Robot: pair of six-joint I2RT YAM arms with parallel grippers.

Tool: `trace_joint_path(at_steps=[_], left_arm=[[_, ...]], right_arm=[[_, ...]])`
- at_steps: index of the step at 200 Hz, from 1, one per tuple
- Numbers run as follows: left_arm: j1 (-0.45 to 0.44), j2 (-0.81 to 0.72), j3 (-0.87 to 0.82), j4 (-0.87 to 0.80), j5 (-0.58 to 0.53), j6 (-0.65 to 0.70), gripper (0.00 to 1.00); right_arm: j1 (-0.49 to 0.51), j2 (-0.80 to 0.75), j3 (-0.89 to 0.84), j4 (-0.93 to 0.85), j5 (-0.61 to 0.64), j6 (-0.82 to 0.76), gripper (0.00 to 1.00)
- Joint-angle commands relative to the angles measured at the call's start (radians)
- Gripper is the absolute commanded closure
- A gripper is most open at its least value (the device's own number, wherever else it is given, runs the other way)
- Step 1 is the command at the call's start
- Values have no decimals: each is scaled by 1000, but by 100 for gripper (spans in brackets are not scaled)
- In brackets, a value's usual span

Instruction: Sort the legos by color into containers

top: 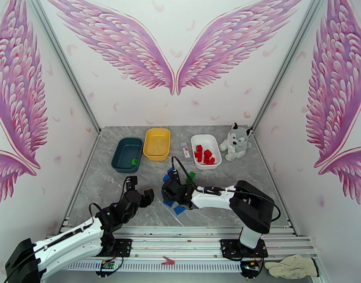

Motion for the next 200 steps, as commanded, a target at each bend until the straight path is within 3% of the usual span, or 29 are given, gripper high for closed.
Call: trace_joint_path(at_steps=[1,41,83,168,200], left_arm=[[-5,-9,-16,0,-11,-5,17],[-4,-9,-17,0,-11,-4,16],[-4,-10,-12,-6,-8,-2,16],[-3,-4,-11,0,-2,1,16],[-3,6,-11,6,0,-2,16]], right_arm=[[-5,-14,-21,-5,-6,-20,17],[-5,-10,-26,-11,3,-28,21],[-8,19,-2,-28,12,-38,17],[-24,50,27,-17,-40,-44,33],[-23,84,78,-34,-56,-51,23]])
